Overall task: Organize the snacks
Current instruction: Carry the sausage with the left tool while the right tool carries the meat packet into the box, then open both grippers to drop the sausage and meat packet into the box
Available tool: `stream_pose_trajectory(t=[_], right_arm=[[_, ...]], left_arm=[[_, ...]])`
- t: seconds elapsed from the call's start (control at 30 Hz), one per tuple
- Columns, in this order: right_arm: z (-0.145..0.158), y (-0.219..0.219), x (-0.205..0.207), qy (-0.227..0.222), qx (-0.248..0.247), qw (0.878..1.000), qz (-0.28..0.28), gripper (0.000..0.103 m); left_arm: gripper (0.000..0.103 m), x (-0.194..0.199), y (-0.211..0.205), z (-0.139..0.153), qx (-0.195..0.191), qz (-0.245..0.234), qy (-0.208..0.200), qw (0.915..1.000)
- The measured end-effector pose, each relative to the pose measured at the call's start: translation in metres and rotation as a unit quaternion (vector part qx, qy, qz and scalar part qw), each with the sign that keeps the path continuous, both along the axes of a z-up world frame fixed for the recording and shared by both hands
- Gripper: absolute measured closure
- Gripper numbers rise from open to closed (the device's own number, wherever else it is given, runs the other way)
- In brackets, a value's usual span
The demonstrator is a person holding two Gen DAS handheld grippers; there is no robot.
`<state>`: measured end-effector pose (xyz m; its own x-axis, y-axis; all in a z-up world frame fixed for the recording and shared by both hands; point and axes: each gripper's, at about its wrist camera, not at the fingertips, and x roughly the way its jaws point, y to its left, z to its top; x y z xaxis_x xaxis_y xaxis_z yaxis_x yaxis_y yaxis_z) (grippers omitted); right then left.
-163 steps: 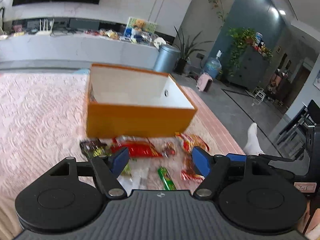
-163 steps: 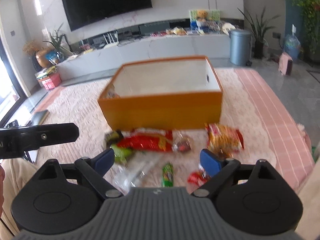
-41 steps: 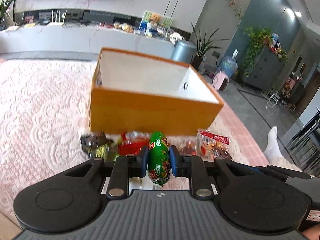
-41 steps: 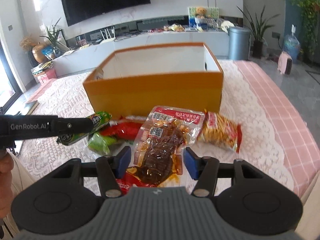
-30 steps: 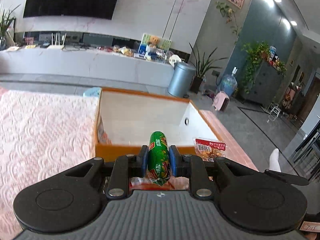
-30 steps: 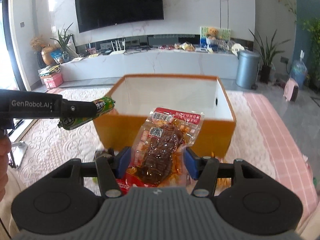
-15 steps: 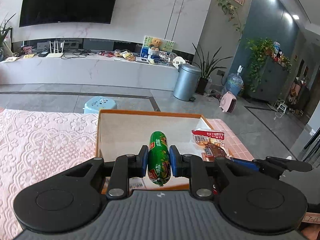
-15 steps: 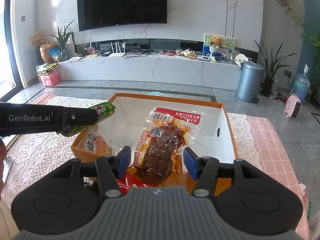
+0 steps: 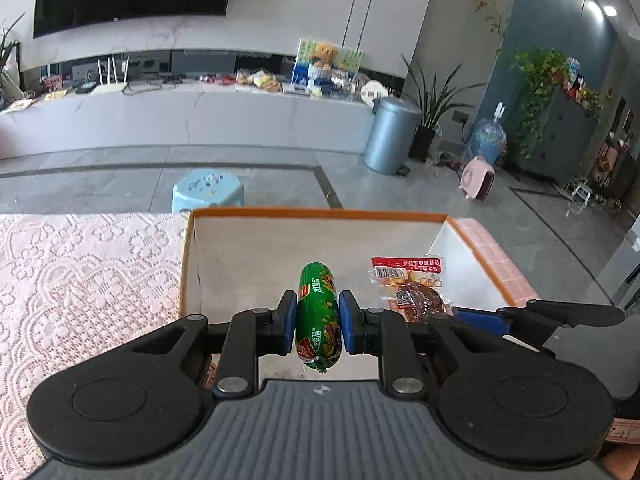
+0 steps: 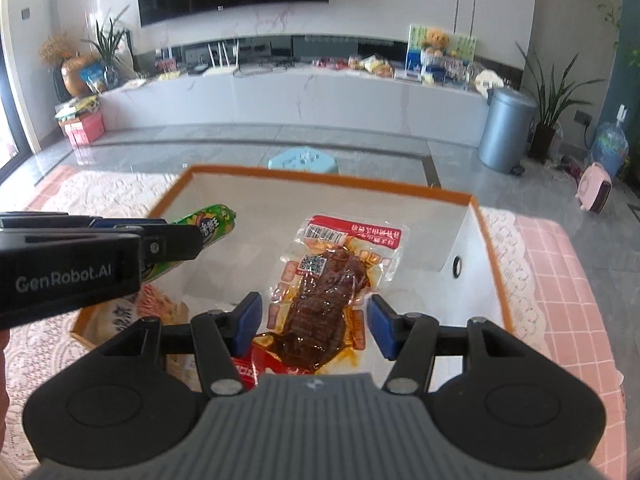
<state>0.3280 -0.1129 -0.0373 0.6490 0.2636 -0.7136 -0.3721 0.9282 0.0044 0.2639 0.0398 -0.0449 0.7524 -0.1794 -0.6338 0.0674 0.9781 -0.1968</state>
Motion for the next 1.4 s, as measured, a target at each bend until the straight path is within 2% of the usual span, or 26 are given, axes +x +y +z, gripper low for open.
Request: stream_pose_trajectory(t=[0.33, 0.67, 0.83, 0.87, 0.93, 0.97, 1.07, 1.13, 1.3, 1.4], right_arm=[[-0.04, 0.01, 0.027, 0.072, -0.027, 0.997, -0.002, 0.047], [-0.06, 0.018, 0.036, 0.123, -0.039, 0.992, -0.001, 0.046], [-0.065, 0.022, 0.041, 0.133, -0.046, 0.99, -0.01, 0.047], [-0.064, 0.019, 0.039, 0.13, -0.047, 0.99, -0.01, 0.047], [-0.062, 0.019, 0.037, 0.128, -0.046, 0.991, -0.009, 0.044], [-0.06, 0.019, 0.037, 0.128, -0.046, 0.991, -0.009, 0.04], [-0.053, 0.019, 0.032, 0.118, -0.051, 0.992, -0.011, 0.035], [-0.048, 0.017, 0.027, 0.111, -0.053, 0.992, -0.014, 0.028], [-0.027, 0.008, 0.01, 0.081, -0.043, 0.996, -0.022, 0.02], [-0.011, 0.001, -0.004, 0.058, -0.028, 0.997, -0.031, 0.016]], left_arm=[[0.079, 0.017, 0.002, -0.026, 0.017, -0.012, 0.049, 0.9986], [0.079, 0.026, 0.0, -0.039, 0.03, -0.004, 0.093, 0.9952], [0.077, 0.026, 0.003, -0.035, 0.026, 0.007, 0.092, 0.9954], [0.075, 0.026, 0.004, -0.033, 0.026, 0.01, 0.091, 0.9955], [0.064, 0.025, 0.006, -0.028, 0.025, 0.017, 0.084, 0.996], [0.061, 0.024, 0.007, -0.026, 0.023, 0.018, 0.081, 0.9963], [0.051, 0.018, 0.01, -0.018, 0.016, 0.019, 0.069, 0.9973], [0.038, 0.011, 0.01, -0.011, 0.013, 0.021, 0.056, 0.9981], [0.03, -0.014, 0.012, 0.011, 0.0, 0.03, 0.018, 0.9994], [0.029, -0.032, 0.014, 0.025, -0.014, 0.038, -0.003, 0.9992]])
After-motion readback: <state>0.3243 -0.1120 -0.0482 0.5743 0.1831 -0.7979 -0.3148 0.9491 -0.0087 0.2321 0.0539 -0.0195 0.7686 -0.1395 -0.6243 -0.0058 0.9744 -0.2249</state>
